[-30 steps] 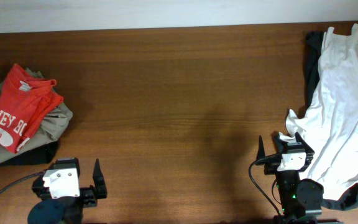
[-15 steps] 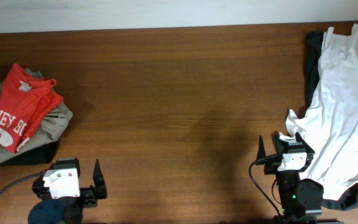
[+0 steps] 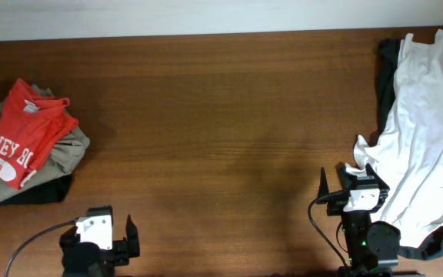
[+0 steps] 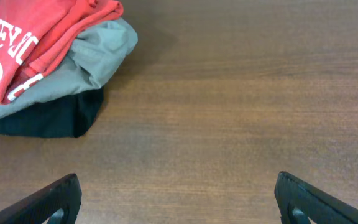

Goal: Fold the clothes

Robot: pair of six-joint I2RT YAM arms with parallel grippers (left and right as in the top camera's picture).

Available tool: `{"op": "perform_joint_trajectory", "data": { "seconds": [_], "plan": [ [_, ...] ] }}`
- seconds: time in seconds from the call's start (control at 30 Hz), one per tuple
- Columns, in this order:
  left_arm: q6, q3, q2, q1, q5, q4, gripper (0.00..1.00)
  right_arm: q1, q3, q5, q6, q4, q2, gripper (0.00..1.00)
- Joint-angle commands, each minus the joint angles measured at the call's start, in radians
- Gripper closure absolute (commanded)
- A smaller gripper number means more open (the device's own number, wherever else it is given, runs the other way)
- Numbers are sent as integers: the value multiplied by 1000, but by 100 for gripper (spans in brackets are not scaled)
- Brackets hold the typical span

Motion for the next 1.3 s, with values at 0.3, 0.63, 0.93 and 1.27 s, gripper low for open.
{"op": "perform_joint_trajectory", "data": {
  "seconds": [0.3,0.63,0.93,1.27],
  "plan": [
    [82,-484,-82,2,5,1136,1,6,-6,11,11,-5,-9,1],
    [106,-484,-82,2,85,947,1,6,-6,11,11,-5,-9,1],
    [106,-484,-82,2,85,947,1,6,-6,11,11,-5,-8,1],
    [106,-484,-82,2,85,948,1,6,-6,11,11,-5,-9,2]
  ]
}}
